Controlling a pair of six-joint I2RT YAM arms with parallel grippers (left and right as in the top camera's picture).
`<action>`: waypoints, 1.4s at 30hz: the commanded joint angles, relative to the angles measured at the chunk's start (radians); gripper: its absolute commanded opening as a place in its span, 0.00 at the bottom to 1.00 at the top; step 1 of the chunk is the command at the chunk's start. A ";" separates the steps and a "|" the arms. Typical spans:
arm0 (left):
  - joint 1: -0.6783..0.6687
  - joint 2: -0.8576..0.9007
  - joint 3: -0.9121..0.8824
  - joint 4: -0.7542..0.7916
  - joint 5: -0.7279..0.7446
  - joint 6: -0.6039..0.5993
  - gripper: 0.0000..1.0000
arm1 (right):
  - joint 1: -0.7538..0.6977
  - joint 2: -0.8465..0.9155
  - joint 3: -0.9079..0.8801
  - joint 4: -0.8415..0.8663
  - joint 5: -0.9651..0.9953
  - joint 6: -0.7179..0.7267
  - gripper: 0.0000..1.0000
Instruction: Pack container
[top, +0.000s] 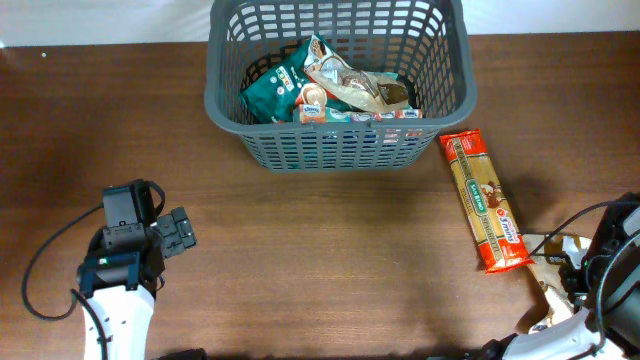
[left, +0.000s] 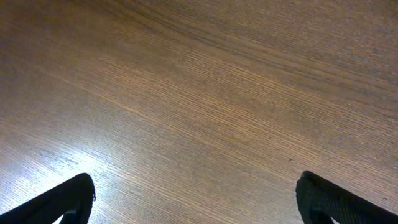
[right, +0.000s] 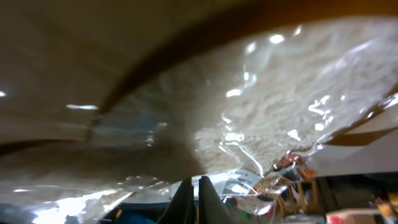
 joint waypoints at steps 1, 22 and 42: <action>0.007 0.002 -0.006 0.002 0.011 -0.009 0.99 | -0.002 0.010 0.048 0.002 -0.082 0.013 0.04; 0.007 0.002 -0.006 -0.002 0.015 -0.009 0.99 | 0.039 0.010 0.066 0.055 -0.255 0.016 0.04; 0.007 0.002 -0.006 -0.020 0.018 -0.009 0.99 | 0.045 0.010 0.066 0.253 -0.388 0.045 0.04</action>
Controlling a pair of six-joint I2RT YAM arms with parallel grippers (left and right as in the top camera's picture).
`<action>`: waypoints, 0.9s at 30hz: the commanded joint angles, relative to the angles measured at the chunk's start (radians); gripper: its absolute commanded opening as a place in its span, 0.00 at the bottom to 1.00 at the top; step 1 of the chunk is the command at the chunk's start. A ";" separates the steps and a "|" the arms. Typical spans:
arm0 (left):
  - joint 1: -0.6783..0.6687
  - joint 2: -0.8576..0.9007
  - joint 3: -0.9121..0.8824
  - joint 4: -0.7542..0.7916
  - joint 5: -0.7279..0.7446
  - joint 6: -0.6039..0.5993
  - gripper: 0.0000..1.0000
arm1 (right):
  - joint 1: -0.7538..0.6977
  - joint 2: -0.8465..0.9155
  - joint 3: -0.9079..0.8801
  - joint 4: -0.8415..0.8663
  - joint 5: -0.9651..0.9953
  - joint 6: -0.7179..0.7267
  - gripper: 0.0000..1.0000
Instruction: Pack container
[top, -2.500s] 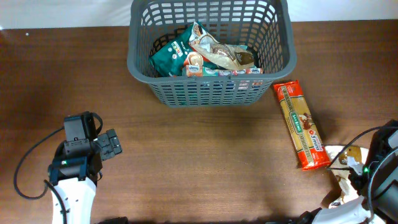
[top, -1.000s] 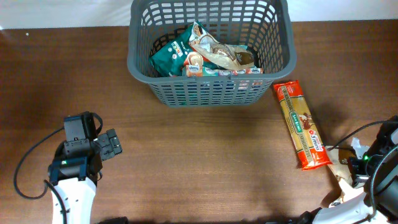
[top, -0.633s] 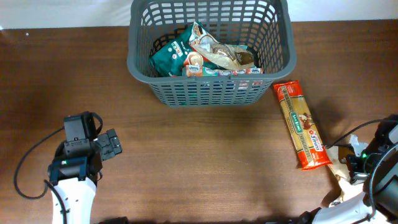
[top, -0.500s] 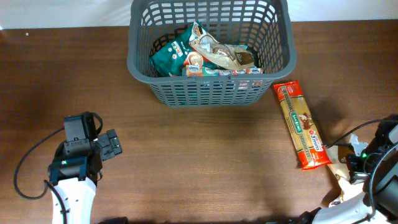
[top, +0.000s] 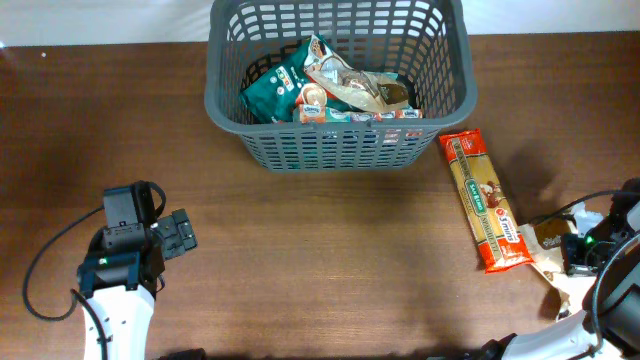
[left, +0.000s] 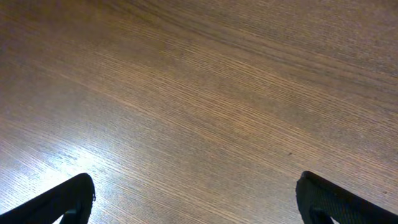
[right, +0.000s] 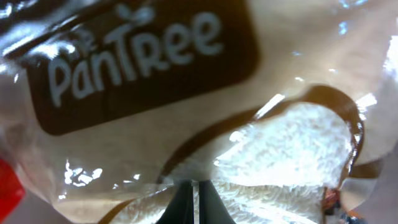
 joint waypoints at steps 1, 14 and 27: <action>0.007 0.002 -0.006 -0.003 0.011 -0.009 0.99 | 0.019 0.020 0.003 0.058 -0.144 0.017 0.05; 0.007 0.002 -0.006 -0.003 0.011 -0.009 0.99 | 0.080 0.020 0.003 0.238 -0.227 0.017 0.10; 0.007 0.002 -0.006 -0.010 0.011 -0.009 0.99 | 0.180 0.020 0.003 0.308 -0.187 0.014 0.37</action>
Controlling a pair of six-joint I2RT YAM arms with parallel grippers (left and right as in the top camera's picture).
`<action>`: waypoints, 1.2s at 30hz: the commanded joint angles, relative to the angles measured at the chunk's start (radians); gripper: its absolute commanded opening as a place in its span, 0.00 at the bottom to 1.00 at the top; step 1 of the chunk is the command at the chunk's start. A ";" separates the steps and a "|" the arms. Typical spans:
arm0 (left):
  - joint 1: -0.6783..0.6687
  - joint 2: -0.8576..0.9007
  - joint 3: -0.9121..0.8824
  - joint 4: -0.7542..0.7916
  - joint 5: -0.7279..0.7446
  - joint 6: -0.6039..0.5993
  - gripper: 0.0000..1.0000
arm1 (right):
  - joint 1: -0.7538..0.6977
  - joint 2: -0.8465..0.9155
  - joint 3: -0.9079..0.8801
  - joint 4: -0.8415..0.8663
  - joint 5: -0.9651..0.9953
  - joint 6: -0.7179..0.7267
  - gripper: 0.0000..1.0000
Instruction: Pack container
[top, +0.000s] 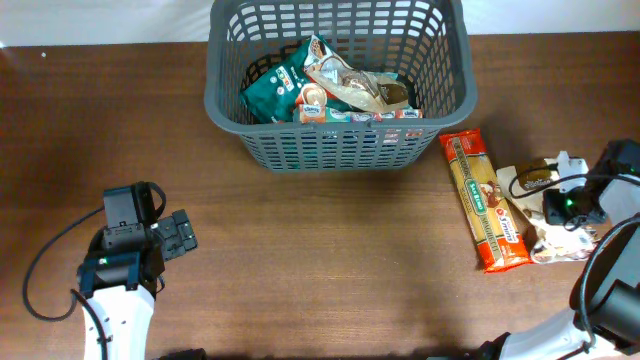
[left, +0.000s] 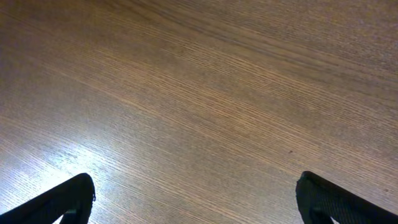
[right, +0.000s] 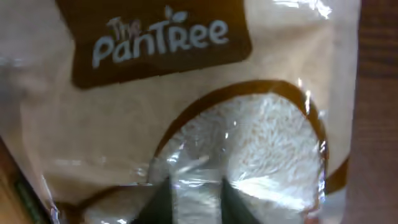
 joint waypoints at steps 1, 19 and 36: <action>0.007 0.002 -0.006 -0.003 0.011 -0.009 0.99 | 0.014 0.023 -0.009 -0.011 0.023 -0.013 0.50; 0.007 0.002 -0.006 0.001 0.011 -0.009 0.99 | 0.014 0.023 0.112 -0.286 0.093 -0.169 0.99; 0.007 0.002 -0.006 0.004 0.011 -0.009 0.99 | 0.014 0.023 0.112 -0.196 -0.013 -0.030 0.99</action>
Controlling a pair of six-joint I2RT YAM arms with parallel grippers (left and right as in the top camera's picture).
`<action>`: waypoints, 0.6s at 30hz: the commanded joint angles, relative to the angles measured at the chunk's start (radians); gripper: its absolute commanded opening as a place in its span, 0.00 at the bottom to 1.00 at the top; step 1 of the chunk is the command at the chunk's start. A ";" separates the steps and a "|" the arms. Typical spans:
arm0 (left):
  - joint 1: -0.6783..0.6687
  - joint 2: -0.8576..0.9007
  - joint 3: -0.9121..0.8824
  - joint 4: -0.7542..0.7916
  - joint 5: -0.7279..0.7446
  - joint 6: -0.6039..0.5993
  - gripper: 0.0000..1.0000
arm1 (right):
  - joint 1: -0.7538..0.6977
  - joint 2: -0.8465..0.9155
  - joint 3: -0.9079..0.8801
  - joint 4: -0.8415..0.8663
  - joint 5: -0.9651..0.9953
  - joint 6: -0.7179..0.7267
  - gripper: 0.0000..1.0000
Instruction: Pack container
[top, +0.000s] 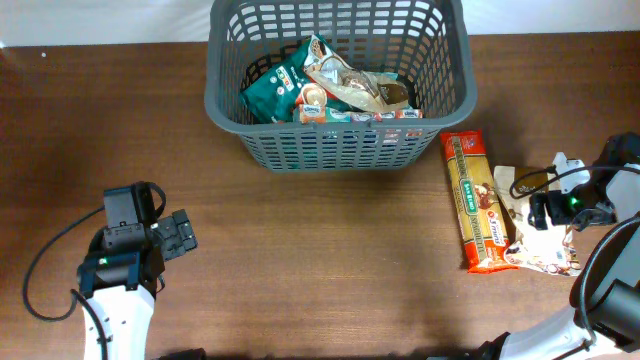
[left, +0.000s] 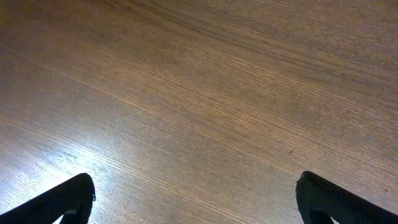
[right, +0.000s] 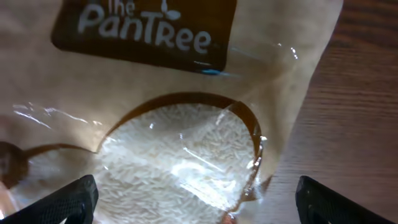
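A clear rice bag (right: 174, 143) labelled "The PanTree" lies flat on the table, filling the right wrist view. My right gripper (right: 199, 208) hangs just over it, open, its fingertips wide apart on either side. From overhead the rice bag (top: 545, 255) lies right of a long orange pasta pack (top: 478, 200), with my right gripper (top: 545, 212) above the bag. The grey basket (top: 340, 150) at the back holds several packets. My left gripper (top: 180, 232) rests open at the front left, over bare wood (left: 199, 93).
A green packet (top: 270, 95) and a crumpled clear packet (top: 350, 85) lie inside the basket. The right arm's cable (top: 540, 178) loops over the rice bag. The table's right edge is close to the right arm.
My right gripper's jaws stood narrowly apart on the rice bag and now stand wide open, with the bag lying flat. The pasta pack's near end has shifted left. The left arm is unchanged.
My right gripper was shut on the rice bag at the table's front right corner. It then held the bag nearer the pasta pack. Later the bag was beside the pasta, jaws slightly apart. Now the bag lies released there. The left arm stayed still throughout.
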 joint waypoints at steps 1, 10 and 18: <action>0.007 0.002 -0.006 0.003 0.011 -0.009 0.99 | 0.010 0.011 0.016 0.003 -0.067 0.038 0.99; 0.007 0.002 -0.006 0.003 0.011 -0.009 0.99 | 0.010 0.011 0.016 0.006 -0.108 0.068 0.99; 0.007 0.002 -0.006 0.003 0.011 -0.009 0.99 | 0.010 0.011 0.016 0.013 -0.107 0.067 0.99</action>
